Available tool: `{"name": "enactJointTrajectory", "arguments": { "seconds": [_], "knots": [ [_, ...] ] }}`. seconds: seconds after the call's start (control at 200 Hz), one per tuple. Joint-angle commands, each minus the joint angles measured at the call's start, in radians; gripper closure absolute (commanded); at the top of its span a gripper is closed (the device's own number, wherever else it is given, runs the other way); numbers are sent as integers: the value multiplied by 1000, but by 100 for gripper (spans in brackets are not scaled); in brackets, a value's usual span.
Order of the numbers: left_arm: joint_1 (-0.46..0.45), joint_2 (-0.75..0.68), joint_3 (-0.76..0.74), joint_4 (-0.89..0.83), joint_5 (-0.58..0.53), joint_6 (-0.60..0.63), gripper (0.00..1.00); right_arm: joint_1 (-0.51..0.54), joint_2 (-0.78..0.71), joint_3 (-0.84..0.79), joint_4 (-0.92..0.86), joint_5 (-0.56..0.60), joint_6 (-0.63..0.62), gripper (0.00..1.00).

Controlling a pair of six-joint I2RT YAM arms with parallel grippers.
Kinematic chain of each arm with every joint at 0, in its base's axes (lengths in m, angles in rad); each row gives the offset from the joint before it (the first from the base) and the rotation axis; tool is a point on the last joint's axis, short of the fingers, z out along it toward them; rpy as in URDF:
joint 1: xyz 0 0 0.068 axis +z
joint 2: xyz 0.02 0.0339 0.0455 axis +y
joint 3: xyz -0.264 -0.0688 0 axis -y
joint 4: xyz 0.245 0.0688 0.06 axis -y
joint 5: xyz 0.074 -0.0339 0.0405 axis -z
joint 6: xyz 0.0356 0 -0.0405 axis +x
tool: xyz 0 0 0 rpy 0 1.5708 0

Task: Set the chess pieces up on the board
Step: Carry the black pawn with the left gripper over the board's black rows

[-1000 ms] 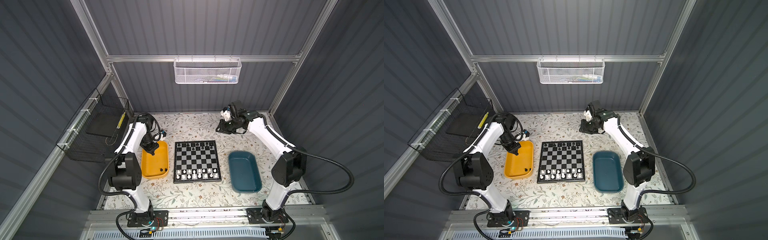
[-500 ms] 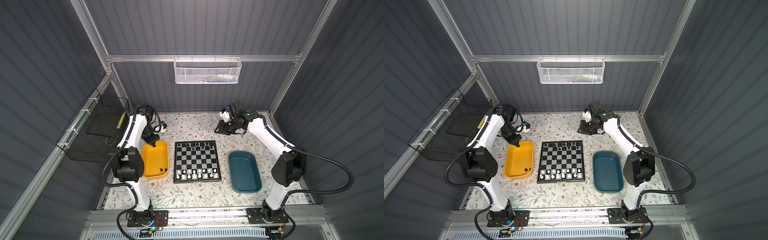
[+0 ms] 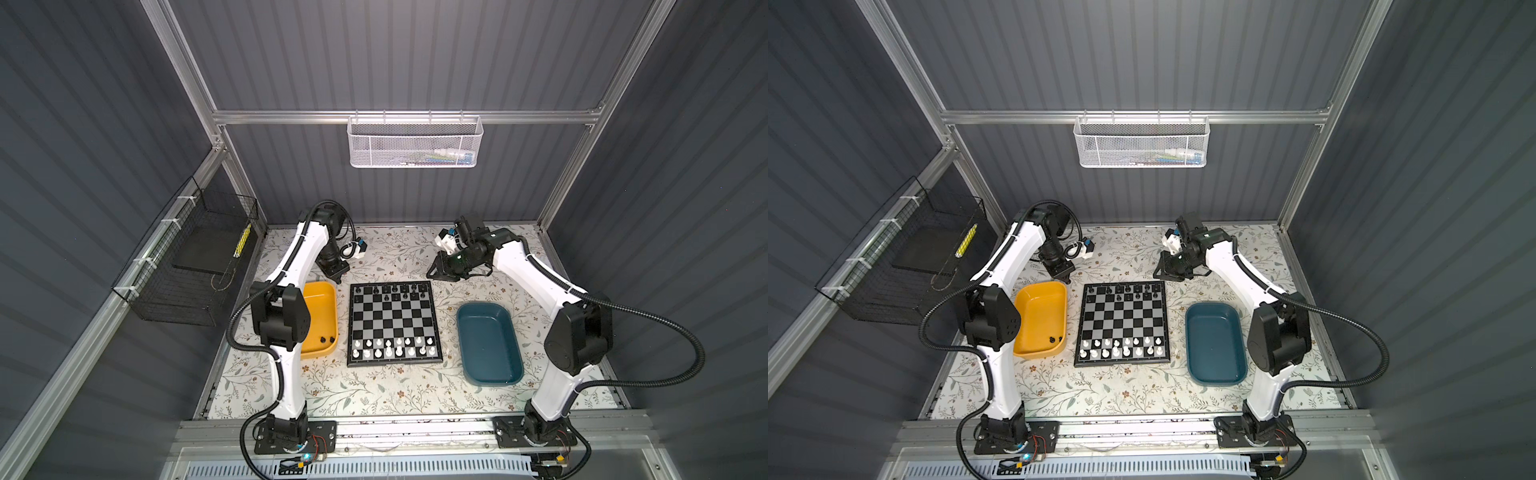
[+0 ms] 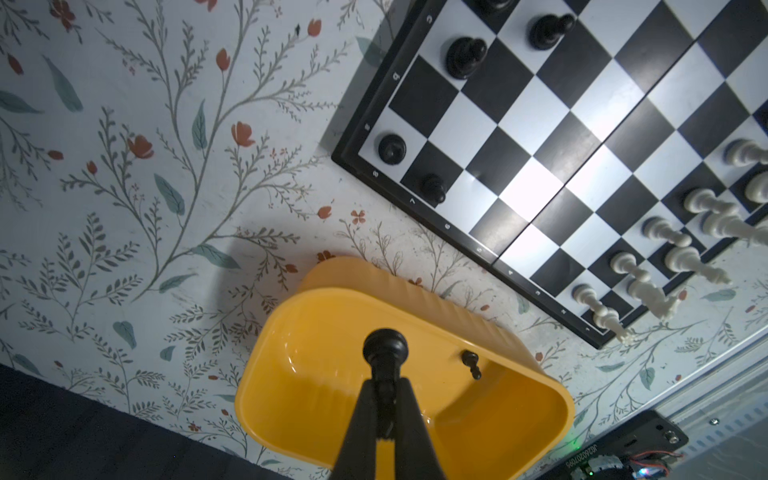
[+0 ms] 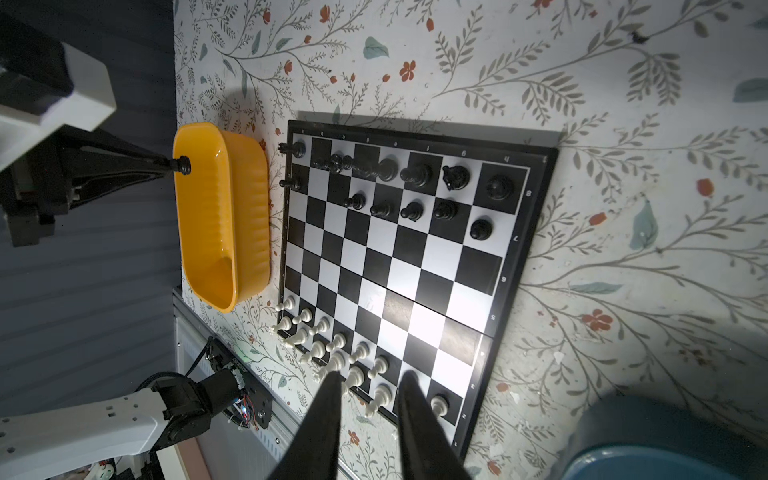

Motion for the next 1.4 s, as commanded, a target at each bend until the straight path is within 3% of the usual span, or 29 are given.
{"name": "enactJointTrajectory", "arguments": {
  "seconds": [0.0, 0.6, 1.396],
  "knots": [
    [-11, 39, 75, -37, 23, -28, 94, -7, -48, -22, -9, 10, -28, 73],
    [-119, 169, 135, 41, 25, -64, 94, -8, -136, -127, 7, 51, -22, 73],
    [-153, 238, 110, 109, 23, -83, 94, -8, -144, -147, 7, 68, -21, 73]
  ]
}}
